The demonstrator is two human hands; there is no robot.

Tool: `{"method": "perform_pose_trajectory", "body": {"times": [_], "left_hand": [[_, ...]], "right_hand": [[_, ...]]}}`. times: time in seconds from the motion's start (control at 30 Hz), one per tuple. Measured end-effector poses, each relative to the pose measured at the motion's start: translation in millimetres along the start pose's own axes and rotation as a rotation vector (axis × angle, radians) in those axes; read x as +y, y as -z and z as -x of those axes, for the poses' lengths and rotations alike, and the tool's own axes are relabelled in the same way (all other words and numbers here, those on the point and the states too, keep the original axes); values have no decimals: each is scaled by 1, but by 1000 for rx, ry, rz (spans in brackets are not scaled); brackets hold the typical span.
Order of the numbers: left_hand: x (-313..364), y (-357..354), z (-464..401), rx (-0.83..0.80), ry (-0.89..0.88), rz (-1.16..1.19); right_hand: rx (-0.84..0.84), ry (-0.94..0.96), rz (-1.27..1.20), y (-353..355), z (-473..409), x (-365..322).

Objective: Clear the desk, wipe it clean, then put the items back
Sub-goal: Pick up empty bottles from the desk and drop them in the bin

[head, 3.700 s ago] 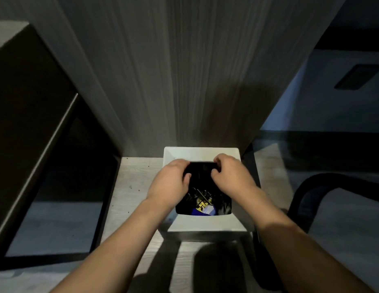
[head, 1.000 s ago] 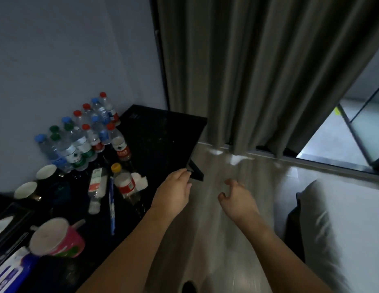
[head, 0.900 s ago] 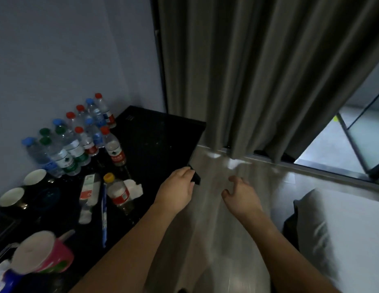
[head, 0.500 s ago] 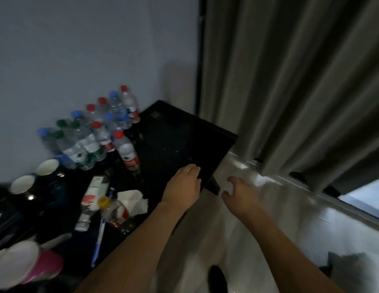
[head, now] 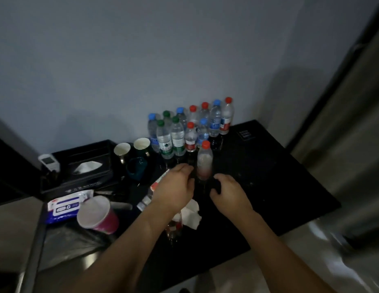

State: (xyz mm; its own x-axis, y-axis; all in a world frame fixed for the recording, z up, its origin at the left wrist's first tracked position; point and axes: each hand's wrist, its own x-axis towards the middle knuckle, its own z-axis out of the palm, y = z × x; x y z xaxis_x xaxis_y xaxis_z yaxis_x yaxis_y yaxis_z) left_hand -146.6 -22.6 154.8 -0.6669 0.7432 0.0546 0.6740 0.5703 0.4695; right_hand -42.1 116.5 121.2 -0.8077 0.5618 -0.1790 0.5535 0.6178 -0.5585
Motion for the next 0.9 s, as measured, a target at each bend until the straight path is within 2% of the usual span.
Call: {"method": "perform_pose_trajectory", "body": {"times": [0.1, 0.27, 0.37, 0.6, 0.7, 0.9], "left_hand": [[-18, 4, 0, 53, 118, 58], [-28, 1, -6, 27, 183, 45], [-28, 1, -15, 78, 256, 37], [-23, -12, -39, 86, 413, 14], [-24, -19, -48, 94, 487, 16], [-26, 5, -33, 49, 544, -2]], "right_hand": [[0, 26, 67, 3, -24, -5], [78, 78, 125, 21, -82, -6], [25, 134, 171, 25, -119, -9], [-77, 284, 281, 14, -191, -14], [-139, 343, 316, 12, -201, -13], [-54, 540, 192, 28, -167, -27]]}}
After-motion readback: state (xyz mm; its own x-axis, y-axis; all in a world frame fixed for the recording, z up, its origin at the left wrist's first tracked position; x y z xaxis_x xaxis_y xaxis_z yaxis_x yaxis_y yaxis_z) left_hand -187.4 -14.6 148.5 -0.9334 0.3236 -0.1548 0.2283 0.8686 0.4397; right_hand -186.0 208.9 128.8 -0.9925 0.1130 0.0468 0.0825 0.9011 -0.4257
